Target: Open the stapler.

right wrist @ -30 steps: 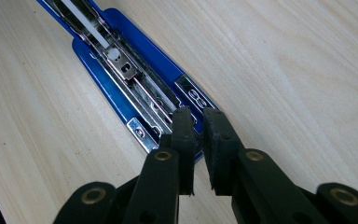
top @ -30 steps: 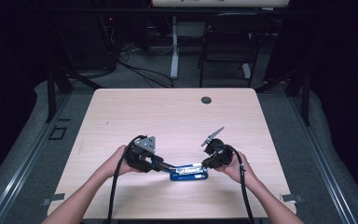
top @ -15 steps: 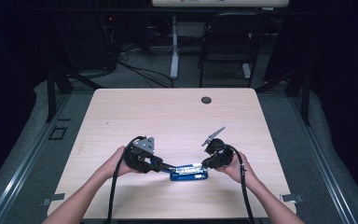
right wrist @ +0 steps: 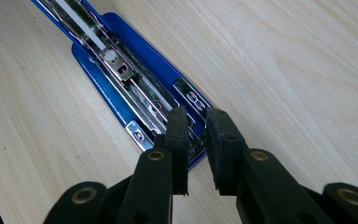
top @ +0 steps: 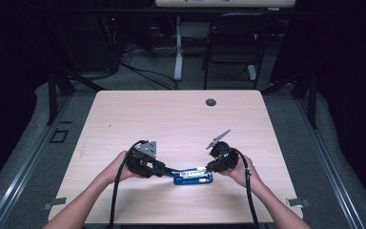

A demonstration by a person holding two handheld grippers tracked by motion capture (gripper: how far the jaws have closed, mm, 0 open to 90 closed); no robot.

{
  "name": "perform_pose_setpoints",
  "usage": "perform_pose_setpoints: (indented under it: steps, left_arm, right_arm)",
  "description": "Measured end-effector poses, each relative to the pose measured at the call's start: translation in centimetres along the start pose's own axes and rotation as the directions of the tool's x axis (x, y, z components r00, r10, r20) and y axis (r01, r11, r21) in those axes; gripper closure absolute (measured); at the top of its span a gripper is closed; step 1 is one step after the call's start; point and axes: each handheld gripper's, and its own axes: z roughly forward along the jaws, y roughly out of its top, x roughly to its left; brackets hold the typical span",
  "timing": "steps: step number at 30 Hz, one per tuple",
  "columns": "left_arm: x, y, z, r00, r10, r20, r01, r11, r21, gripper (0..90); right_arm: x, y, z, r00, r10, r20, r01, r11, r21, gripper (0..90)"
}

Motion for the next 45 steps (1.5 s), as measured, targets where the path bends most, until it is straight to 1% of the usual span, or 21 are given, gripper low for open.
perform_pose_setpoints:
  steps: [2, 3, 6, 8, 9, 10, 16, 21, 25, 26, 27, 28, 30, 31, 32, 34, 35, 36, 40, 42, 45]
  left_arm:
    - [0.0, 0.0, -0.1, 0.9999, -0.002, -0.012, 0.003, 0.9999, 0.016, 65.3]
    - [0.1, -0.1, 0.1, 1.0000, -0.004, 0.003, 0.004, 1.0000, 0.001, 65.2]
    - [0.1, -0.2, 0.1, 1.0000, 0.000, 0.001, 0.000, 1.0000, 0.008, 65.2]
    - [0.1, -0.2, 0.1, 1.0000, 0.004, -0.007, -0.004, 0.9995, 0.031, 65.3]
    - [0.1, -0.3, 0.2, 1.0000, 0.000, 0.007, 0.000, 0.9999, 0.013, 65.3]
    - [0.2, -0.3, 0.2, 1.0000, -0.003, 0.007, 0.003, 0.9999, 0.010, 65.2]
    - [0.2, -0.3, 0.2, 0.9999, 0.007, 0.009, -0.007, 0.9997, 0.021, 65.3]
    - [0.2, -0.3, 0.2, 0.9999, 0.011, 0.009, -0.012, 0.9997, 0.022, 65.3]
    - [0.2, -0.3, 0.2, 0.9999, 0.013, 0.009, -0.013, 0.9996, 0.024, 65.3]
    - [0.2, -0.3, 0.2, 0.9999, 0.011, 0.010, -0.012, 0.9997, 0.022, 65.3]
    - [0.2, -0.3, 0.2, 0.9999, 0.010, 0.007, -0.010, 0.9998, 0.017, 65.3]
    - [0.3, -0.3, 0.2, 0.9999, 0.012, 0.012, -0.012, 0.9997, 0.023, 65.3]
    - [0.2, -0.3, 0.1, 0.9999, 0.015, -0.001, -0.015, 0.9993, 0.035, 65.3]
    - [0.3, -0.5, 0.3, 0.9999, 0.010, 0.012, -0.010, 0.9999, 0.012, 65.3]
    - [0.2, -0.5, 0.3, 0.9999, 0.011, 0.008, -0.011, 0.9998, 0.014, 65.3]
    - [0.2, -0.4, 0.2, 0.9998, 0.017, -0.005, -0.017, 0.9991, 0.039, 65.3]
    - [0.2, -0.5, 0.2, 0.9998, 0.018, -0.001, -0.017, 0.9991, 0.038, 65.4]
    - [0.3, -0.6, 0.4, 0.9998, 0.014, 0.013, -0.014, 0.9996, 0.022, 65.4]
    - [0.4, -0.8, 0.7, 0.9998, 0.013, 0.016, -0.014, 0.9991, 0.041, 65.4]
    - [0.4, -0.9, 0.8, 0.9998, 0.017, 0.014, -0.018, 0.9980, 0.060, 65.5]
    - [0.5, -1.0, 0.9, 0.9997, 0.010, 0.022, -0.011, 0.9981, 0.060, 65.5]
  right_arm:
    - [0.0, 0.1, 0.0, 1.0000, -0.007, 0.000, 0.007, 1.0000, 0.004, 79.8]
    - [0.0, 0.1, 0.0, 0.9999, -0.009, 0.005, 0.009, 0.9999, 0.007, 79.8]
    - [0.1, 0.1, 0.0, 0.9998, -0.015, 0.012, 0.014, 0.9999, 0.007, 79.5]
    - [0.1, 0.1, 0.1, 0.9999, -0.012, 0.008, 0.012, 0.9999, 0.004, 79.1]
    - [0.1, 0.1, 0.1, 0.9999, -0.011, 0.008, 0.011, 0.9999, 0.004, 78.8]
    - [0.1, 0.1, 0.1, 0.9999, -0.008, 0.010, 0.008, 1.0000, 0.000, 78.3]
    - [0.1, 0.2, 0.1, 0.9999, -0.006, 0.015, 0.006, 1.0000, -0.001, 74.8]
    - [-0.2, 0.1, -0.3, 0.9999, -0.004, 0.016, 0.004, 0.9999, -0.010, 65.7]
    - [-0.6, 0.1, -0.9, 0.9997, 0.020, 0.014, -0.019, 0.9993, -0.033, 58.1]
    - [-0.6, 0.0, -0.9, 0.9992, 0.038, 0.013, -0.037, 0.9977, -0.056, 55.0]
    - [-0.8, 0.0, -1.2, 0.9992, 0.030, 0.025, -0.029, 0.9987, -0.041, 51.4]
    - [-0.9, 0.0, -1.3, 0.9990, 0.039, 0.022, -0.038, 0.9984, -0.043, 49.3]
    - [-1.1, -0.1, -1.5, 0.9986, 0.046, 0.028, -0.044, 0.9980, -0.045, 43.6]
    - [-1.2, -0.1, -1.6, 0.9983, 0.046, 0.036, -0.045, 0.9982, -0.041, 42.7]
    - [-1.2, -0.1, -1.7, 0.9977, 0.060, 0.034, -0.058, 0.9969, -0.053, 42.9]
    - [-1.2, -0.1, -1.7, 0.9981, 0.051, 0.034, -0.049, 0.9975, -0.051, 45.1]
    - [-1.2, -0.1, -1.7, 0.9986, 0.042, 0.033, -0.040, 0.9982, -0.044, 46.2]
    - [-1.1, -0.1, -1.6, 0.9986, 0.040, 0.035, -0.039, 0.9985, -0.037, 47.1]
    - [-0.8, 0.0, -1.1, 0.9993, 0.023, 0.030, -0.023, 0.9996, -0.018, 48.6]
    - [-0.8, 0.0, -1.0, 0.9993, 0.020, 0.030, -0.019, 0.9997, -0.016, 49.5]
    - [-0.8, 0.0, -1.0, 0.9994, 0.018, 0.030, -0.017, 0.9997, -0.018, 50.1]
